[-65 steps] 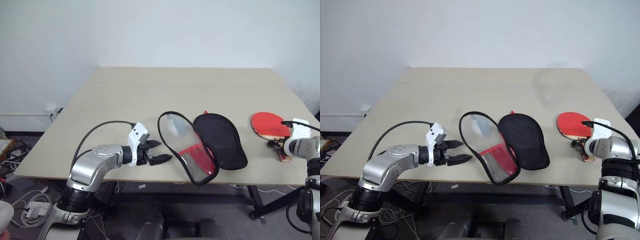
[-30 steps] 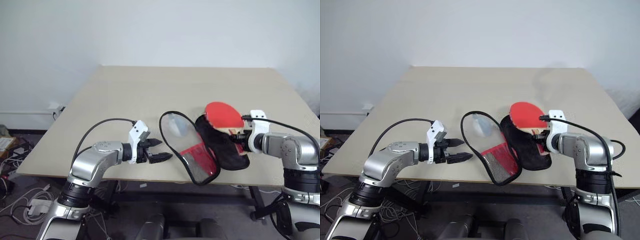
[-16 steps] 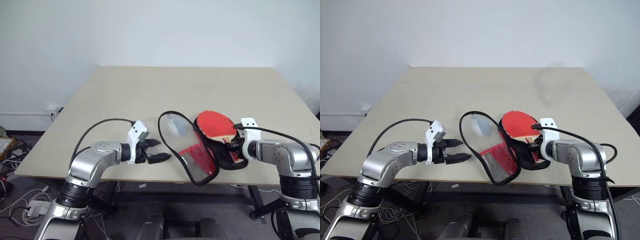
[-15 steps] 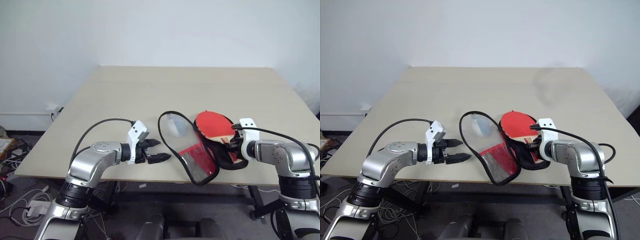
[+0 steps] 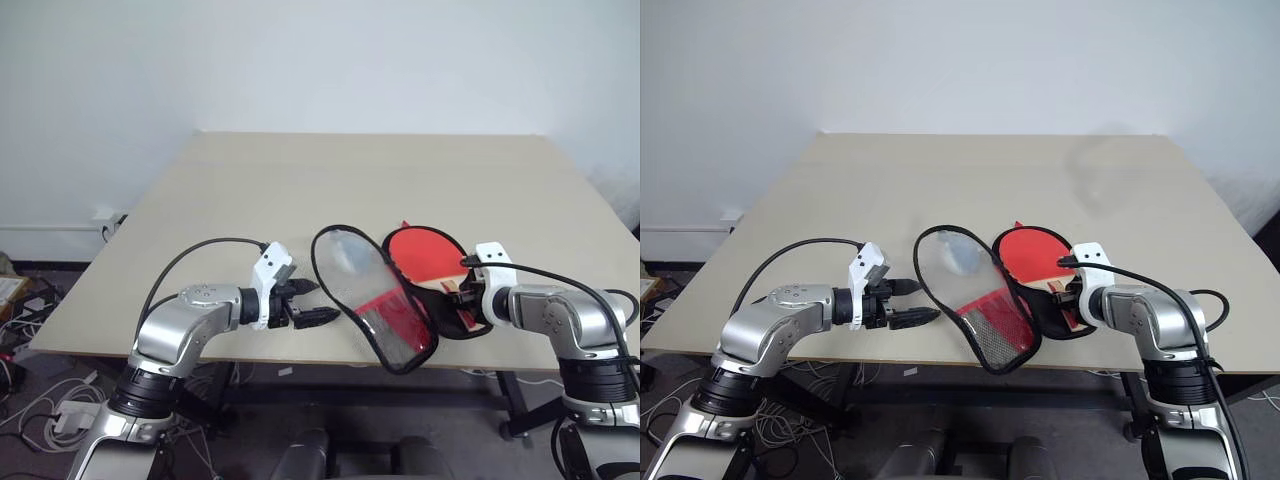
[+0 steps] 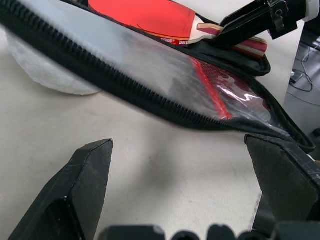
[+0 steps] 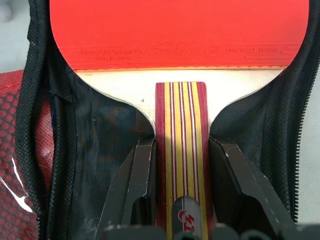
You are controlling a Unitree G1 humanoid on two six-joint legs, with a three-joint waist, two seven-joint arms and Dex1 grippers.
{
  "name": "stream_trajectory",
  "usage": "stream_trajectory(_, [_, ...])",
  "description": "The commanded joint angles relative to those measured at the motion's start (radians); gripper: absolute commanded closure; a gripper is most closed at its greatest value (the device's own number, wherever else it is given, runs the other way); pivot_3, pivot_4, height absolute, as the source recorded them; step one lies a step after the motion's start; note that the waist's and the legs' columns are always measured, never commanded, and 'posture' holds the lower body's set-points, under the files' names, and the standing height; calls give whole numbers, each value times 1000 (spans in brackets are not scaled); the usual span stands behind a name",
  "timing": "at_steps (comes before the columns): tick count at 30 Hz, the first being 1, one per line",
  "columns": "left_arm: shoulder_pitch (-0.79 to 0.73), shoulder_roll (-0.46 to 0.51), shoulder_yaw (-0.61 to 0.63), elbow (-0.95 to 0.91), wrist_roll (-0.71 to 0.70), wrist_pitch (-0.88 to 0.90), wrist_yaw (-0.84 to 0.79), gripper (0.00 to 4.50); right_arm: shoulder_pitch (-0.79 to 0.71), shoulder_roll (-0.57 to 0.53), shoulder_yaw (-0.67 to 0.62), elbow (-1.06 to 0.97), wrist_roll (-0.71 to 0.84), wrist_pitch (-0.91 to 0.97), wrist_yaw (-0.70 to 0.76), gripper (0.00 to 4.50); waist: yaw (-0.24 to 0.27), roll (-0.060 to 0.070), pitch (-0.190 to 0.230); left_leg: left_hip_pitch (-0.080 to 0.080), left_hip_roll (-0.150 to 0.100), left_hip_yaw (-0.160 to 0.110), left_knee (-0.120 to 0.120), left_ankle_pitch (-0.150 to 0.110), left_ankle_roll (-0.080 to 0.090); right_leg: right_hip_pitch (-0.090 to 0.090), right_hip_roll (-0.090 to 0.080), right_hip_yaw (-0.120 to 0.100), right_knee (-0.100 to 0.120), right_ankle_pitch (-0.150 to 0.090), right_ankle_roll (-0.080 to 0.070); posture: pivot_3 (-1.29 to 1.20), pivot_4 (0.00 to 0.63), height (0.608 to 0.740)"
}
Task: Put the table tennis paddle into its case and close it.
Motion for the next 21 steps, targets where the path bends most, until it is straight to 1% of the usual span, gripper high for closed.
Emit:
stream_trajectory(1, [-9, 7, 23, -33, -9, -2, 0, 0, -10, -18, -30, -21, -2, -23, 3, 3378, 0, 0, 0, 0, 0, 0, 0, 0, 0, 0, 0, 0, 0, 0, 0, 0, 0, 740])
stream_trajectory(8, [-9, 7, 21, -40, -12, -1, -3, 0, 7, 6, 1, -20, -10, -41, -6, 3378, 0, 0, 0, 0, 0, 0, 0, 0, 0, 0, 0, 0, 0, 0, 0, 0, 0, 740])
stream_trajectory(10, [-10, 10, 21, -40, -13, 0, -5, 0, 9, 11, 0, -12, -13, -45, -8, 2666, 0, 0, 0, 0, 0, 0, 0, 0, 0, 0, 0, 0, 0, 0, 0, 0, 0, 740])
stream_trajectory(12, [-11, 12, 24, -40, -15, 1, -7, 0, 11, 10, 0, -6, -19, -53, -9, 2209, 0, 0, 0, 0, 0, 0, 0, 0, 0, 0, 0, 0, 0, 0, 0, 0, 0, 740])
stream_trajectory(15, [-9, 15, 26, -44, -18, 3, -8, 0, 8, 6, -1, 8, -27, -64, -10, 1138, 0, 0, 0, 0, 0, 0, 0, 0, 0, 0, 0, 0, 0, 0, 0, 0, 0, 740])
stream_trajectory(18, [-8, 21, 33, -48, -24, 8, -10, 0, 4, -17, 1, -5, -8, -52, 27, 91, 0, 0, 0, 0, 0, 0, 0, 0, 0, 0, 0, 0, 0, 0, 0, 0, 0, 740])
stream_trajectory(21, [-3, 30, 42, -57, -32, 17, -15, 0, -10, -27, -46, -27, 4, -103, 51, 37, 0, 0, 0, 0, 0, 0, 0, 0, 0, 0, 0, 0, 0, 0, 0, 0, 0, 740])
